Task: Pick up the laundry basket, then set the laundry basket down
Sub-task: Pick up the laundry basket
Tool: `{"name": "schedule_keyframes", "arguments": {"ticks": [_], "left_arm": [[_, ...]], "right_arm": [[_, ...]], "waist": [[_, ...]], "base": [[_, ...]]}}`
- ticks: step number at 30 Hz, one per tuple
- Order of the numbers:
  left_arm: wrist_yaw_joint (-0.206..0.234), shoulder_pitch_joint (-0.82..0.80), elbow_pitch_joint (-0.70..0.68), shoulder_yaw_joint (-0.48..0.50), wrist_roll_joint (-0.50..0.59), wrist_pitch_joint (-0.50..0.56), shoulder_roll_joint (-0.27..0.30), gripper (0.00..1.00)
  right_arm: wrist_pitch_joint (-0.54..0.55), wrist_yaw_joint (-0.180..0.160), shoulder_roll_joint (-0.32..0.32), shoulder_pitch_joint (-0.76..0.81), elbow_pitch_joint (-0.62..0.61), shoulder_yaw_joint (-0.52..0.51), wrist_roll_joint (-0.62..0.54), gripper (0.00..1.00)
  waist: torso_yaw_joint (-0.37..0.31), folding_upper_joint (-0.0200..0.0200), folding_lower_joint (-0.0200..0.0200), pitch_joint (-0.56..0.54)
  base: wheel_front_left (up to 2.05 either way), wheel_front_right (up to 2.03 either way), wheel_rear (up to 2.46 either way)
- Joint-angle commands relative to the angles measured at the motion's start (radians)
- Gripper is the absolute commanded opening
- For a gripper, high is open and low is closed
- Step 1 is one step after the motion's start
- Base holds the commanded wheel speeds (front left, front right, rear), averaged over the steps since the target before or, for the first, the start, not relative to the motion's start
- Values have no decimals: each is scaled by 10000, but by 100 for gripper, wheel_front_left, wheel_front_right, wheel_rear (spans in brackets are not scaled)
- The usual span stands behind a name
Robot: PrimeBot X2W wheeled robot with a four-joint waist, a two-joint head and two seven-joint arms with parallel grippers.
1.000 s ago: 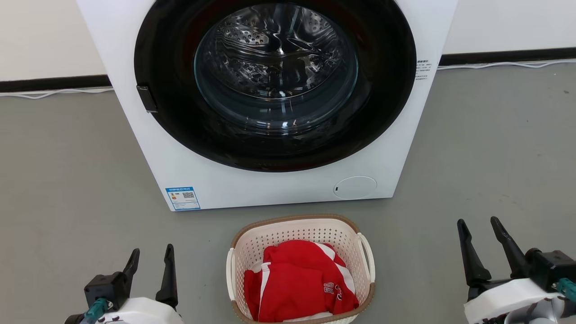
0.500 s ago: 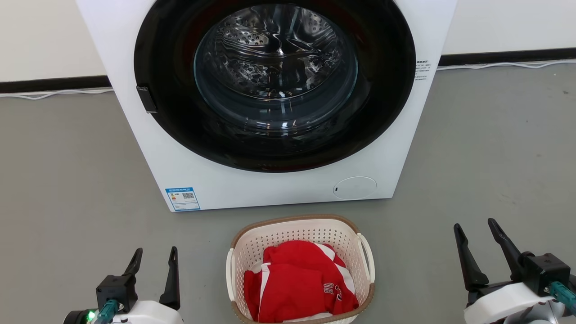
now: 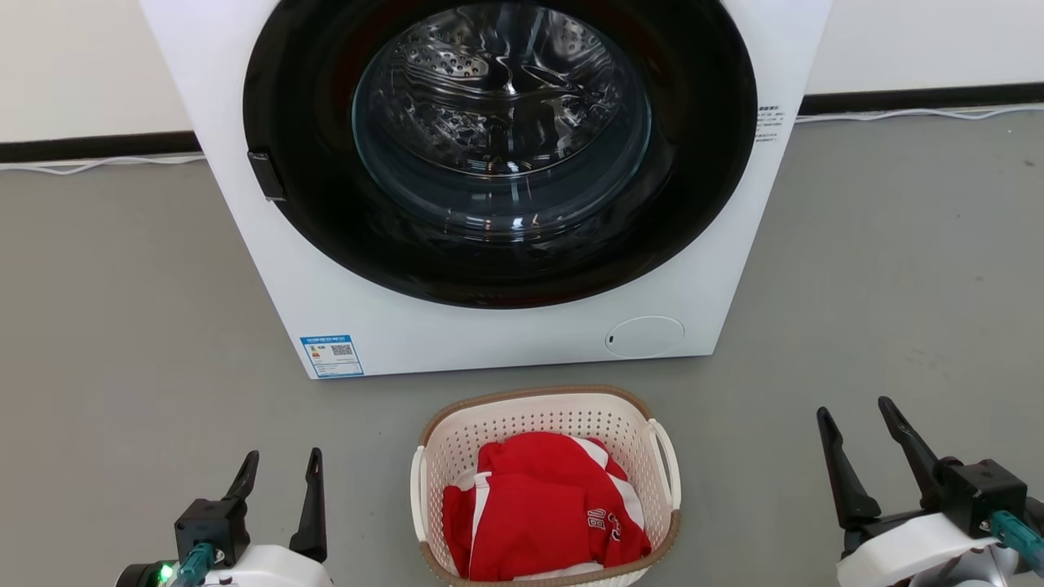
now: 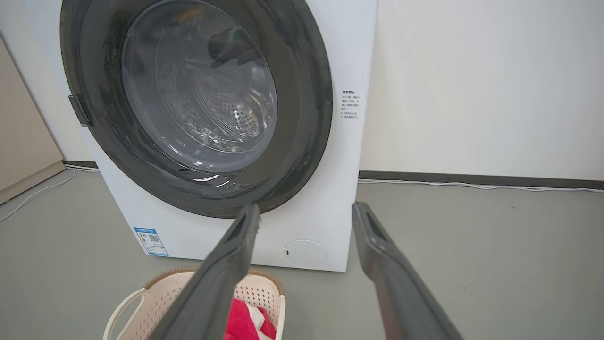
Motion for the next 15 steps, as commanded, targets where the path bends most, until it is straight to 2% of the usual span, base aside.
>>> {"name": "schedule_keyframes", "arguments": {"ticks": [1, 10, 15], "left_arm": [[121, -541, -239, 279, -24, -105, 132, 100], [120, -1015, -68, 6, -568, -105, 131, 100], [127, -1936, 1277, -462, -1075, -105, 130, 100]], "right_arm": [[-141, 63, -220, -286, -217, 248, -24, 100], [-141, 63, -230, -814, 57, 420, 202, 100], [-141, 63, -351, -1754, 1324, 576, 509, 100]], "waist": [[2, -1, -1, 35], [68, -1, -1, 763], [195, -1, -1, 1737]], "base": [[0, 0, 0], [0, 0, 0], [0, 0, 0]]}}
